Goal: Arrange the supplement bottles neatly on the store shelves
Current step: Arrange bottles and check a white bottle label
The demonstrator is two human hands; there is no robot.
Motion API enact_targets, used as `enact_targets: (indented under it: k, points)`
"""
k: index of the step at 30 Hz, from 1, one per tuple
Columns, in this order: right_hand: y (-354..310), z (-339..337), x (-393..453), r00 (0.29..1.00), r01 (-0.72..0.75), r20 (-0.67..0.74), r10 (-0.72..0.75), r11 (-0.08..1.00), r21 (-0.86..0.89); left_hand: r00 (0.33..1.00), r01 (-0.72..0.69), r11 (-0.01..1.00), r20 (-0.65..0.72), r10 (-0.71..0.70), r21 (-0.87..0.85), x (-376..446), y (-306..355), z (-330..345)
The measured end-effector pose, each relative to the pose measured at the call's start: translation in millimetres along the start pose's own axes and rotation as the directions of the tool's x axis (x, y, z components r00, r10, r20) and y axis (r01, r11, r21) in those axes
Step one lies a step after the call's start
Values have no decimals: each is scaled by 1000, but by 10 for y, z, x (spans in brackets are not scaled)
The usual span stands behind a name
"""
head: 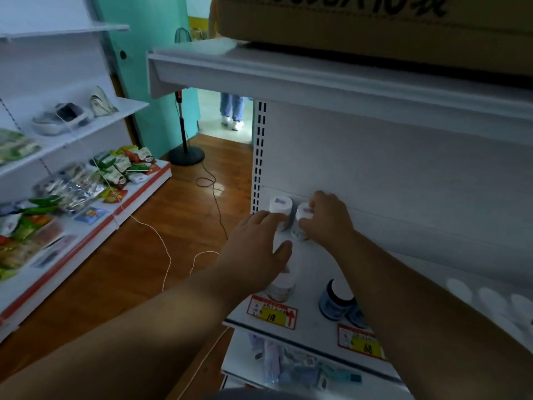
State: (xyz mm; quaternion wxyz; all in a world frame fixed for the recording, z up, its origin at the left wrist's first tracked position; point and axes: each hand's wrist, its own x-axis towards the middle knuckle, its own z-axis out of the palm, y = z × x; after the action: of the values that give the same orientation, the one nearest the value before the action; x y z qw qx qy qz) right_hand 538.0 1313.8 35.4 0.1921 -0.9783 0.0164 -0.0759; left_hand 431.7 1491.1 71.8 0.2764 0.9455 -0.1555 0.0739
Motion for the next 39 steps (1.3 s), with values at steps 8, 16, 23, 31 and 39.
enact_targets:
  k: [8, 16, 23, 31, 39]
  points:
    - [-190, -967, -847, 980, -199, 173, 99, 541, 817, 1000, 24, 936, 28, -15, -351, -179, 135, -238]
    - [-531, -1292, -1389, 979, -186, 200, 43, 588, 787, 970, 45, 848, 227, 90, -528, -444, 312, -301]
    - [-545, -1237, -1465, 985, -175, 152, 86, 510, 842, 963, 63, 847, 256, 87, -528, -484, 275, -218]
    - [-555, -1239, -1477, 974, -177, 11, 227, 731, 659, 965, 67, 864, 251, 70, -499, -502, 280, -142]
    - [-473, -1206, -1442, 970, -243, 198, 141, 573, 783, 975, 72, 860, 217, 47, -506, -535, 218, -105]
